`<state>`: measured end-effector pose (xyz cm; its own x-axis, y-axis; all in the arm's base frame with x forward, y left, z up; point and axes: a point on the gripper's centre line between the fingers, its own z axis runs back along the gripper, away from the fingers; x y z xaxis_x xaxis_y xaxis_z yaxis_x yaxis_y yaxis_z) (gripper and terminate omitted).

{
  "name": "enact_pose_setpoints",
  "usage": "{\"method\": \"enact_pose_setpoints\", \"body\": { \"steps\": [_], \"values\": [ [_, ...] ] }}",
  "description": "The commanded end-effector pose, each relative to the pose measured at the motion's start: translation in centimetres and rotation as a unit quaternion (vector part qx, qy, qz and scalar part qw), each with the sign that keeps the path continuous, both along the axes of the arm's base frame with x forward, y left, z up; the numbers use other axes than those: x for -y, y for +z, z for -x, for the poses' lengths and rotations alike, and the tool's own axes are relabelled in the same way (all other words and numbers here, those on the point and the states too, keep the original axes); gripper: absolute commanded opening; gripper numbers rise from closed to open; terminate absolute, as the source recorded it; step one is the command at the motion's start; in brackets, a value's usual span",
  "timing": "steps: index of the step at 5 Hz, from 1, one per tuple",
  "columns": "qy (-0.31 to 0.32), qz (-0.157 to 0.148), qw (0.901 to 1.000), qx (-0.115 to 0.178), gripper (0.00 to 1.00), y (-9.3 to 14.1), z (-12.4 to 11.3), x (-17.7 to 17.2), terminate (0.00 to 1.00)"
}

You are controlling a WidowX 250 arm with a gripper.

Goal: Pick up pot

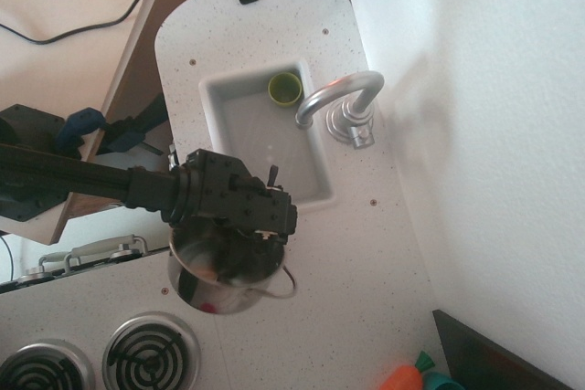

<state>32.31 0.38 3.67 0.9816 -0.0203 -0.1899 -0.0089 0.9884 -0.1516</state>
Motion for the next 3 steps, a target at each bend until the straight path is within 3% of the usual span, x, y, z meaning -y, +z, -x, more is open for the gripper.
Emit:
{"method": "enact_pose_setpoints", "body": {
  "steps": [1, 3],
  "values": [
    [0.002, -0.035, 0.9993, -0.014, 0.0, 0.75, -0.62, 0.51, 0.0],
    [0.012, -0.071, 0.9973, -0.016, 0.0, 1.46, -1.29, 0.25, 0.0]
  ]
}}
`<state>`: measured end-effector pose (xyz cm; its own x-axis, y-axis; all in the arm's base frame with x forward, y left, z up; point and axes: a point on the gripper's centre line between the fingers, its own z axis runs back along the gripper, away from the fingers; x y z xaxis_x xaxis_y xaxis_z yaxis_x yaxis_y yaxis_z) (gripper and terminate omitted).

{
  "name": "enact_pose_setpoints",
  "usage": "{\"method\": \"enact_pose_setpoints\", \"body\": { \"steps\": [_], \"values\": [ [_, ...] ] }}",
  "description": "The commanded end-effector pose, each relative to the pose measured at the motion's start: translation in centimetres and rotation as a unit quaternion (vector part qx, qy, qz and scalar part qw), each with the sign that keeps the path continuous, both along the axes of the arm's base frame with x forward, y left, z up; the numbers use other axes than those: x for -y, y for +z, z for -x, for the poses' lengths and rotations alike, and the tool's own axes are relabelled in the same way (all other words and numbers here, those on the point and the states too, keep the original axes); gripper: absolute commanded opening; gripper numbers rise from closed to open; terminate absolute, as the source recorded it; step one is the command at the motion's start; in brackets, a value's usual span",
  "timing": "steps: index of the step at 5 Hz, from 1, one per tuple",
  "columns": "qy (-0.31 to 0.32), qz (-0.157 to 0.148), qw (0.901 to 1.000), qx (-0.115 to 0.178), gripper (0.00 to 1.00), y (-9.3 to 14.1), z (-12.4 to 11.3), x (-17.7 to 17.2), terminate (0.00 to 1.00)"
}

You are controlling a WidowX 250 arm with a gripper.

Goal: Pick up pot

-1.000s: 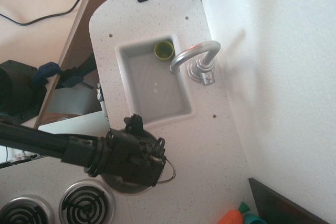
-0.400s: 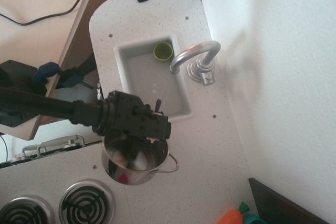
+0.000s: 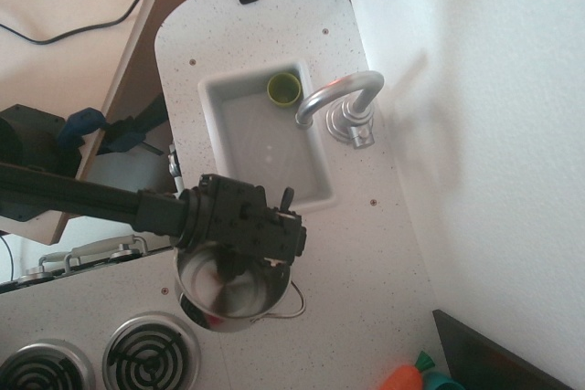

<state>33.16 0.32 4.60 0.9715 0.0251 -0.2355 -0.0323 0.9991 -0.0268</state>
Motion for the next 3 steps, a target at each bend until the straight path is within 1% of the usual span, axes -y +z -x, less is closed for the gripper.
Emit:
{"method": "enact_pose_setpoints", "body": {
  "steps": [1, 2, 3],
  "values": [
    [-0.003, -0.017, 0.9998, 0.001, 0.0, 0.9, -0.6, 0.4, 0.0],
    [-0.011, -0.031, 0.9995, 0.002, 0.0, 1.4, -1.0, 0.8, 0.0],
    [-0.027, -0.033, 0.999, 0.012, 0.0, 2.0, -1.3, 1.2, 0.0]
  ]
}}
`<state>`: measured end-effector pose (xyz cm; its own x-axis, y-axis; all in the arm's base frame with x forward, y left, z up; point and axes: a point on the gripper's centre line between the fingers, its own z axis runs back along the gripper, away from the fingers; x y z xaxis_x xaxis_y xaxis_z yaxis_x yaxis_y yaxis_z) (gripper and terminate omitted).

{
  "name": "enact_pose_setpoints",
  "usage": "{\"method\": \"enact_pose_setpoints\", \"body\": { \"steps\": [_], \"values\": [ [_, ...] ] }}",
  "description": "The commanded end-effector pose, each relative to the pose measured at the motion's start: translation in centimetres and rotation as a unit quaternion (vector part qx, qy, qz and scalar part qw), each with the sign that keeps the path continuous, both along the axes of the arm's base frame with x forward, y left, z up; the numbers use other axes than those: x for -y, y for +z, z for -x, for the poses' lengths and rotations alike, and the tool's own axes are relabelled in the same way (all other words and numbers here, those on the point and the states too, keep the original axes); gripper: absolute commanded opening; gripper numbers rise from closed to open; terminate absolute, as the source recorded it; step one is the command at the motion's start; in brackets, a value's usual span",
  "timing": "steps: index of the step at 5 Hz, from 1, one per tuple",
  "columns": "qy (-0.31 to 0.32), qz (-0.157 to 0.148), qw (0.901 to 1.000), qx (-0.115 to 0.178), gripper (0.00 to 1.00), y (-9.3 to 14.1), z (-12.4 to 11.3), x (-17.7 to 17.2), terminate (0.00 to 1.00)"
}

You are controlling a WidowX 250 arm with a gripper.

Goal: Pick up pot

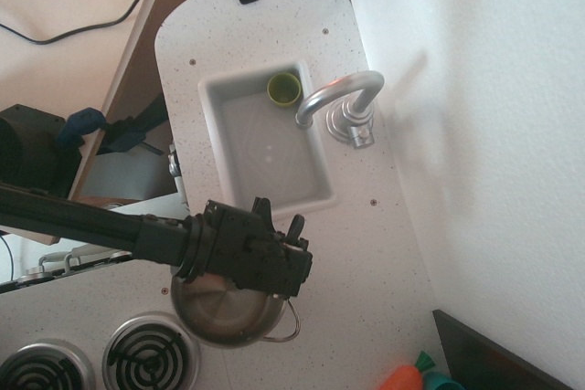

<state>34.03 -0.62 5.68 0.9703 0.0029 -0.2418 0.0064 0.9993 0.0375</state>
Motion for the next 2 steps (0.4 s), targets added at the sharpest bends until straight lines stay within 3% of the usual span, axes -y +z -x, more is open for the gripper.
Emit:
{"method": "enact_pose_setpoints", "body": {
  "steps": [1, 2],
  "values": [
    [-0.034, -0.01, 0.9987, 0.037, 0.0, 1.9, -0.7, 0.9, 0.0],
    [-0.057, -0.045, 0.9961, 0.05, 0.0, 3.1, -0.9, 1.6, 0.0]
  ]
}}
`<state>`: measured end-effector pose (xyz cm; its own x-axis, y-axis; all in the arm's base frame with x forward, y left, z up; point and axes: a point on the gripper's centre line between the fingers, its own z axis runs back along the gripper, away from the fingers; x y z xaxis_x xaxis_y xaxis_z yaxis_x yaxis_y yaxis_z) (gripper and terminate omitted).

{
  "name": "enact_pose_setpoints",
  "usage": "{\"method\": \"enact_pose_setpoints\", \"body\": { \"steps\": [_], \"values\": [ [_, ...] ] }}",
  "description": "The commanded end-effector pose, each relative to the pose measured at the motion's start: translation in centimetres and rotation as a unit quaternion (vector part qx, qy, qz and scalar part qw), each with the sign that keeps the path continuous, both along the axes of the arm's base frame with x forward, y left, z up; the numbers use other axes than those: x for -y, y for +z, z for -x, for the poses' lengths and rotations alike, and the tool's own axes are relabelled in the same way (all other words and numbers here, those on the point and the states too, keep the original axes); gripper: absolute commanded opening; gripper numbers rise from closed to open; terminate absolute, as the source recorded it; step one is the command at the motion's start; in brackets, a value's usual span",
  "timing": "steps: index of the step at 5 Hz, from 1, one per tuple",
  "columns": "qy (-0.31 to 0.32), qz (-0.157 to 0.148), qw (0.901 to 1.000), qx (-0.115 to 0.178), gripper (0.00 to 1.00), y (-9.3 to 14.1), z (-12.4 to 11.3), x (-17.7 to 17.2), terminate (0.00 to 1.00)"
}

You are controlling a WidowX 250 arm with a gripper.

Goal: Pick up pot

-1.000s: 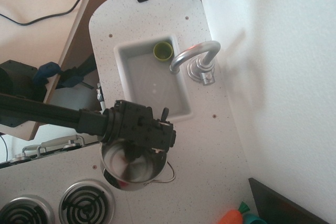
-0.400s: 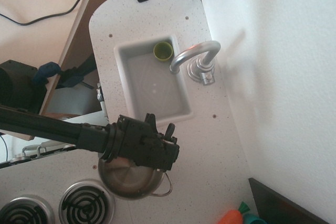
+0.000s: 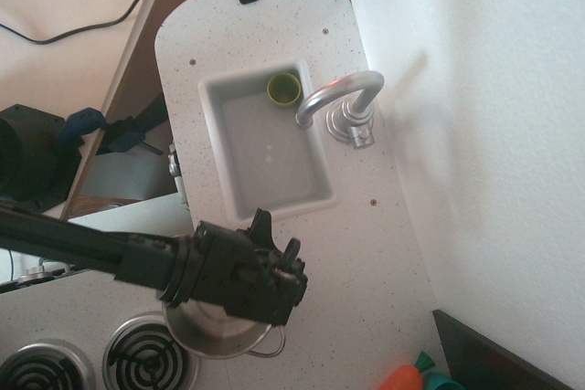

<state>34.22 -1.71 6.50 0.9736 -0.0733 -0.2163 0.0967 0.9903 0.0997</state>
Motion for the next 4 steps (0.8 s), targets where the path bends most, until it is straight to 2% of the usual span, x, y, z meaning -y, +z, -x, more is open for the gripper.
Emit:
{"method": "enact_pose_setpoints", "body": {
  "steps": [1, 3, 4],
  "values": [
    [-0.045, -0.043, 0.9965, 0.056, 0.0, 4.4, -1.0, 2.1, 0.0],
    [-0.04, -0.069, 0.9943, 0.071, 0.0, 7.1, -1.1, 2.8, 0.0],
    [-0.03, -0.061, 0.9922, 0.104, 0.0, 9.3, -1.2, 2.1, 0.0]
  ]
}}
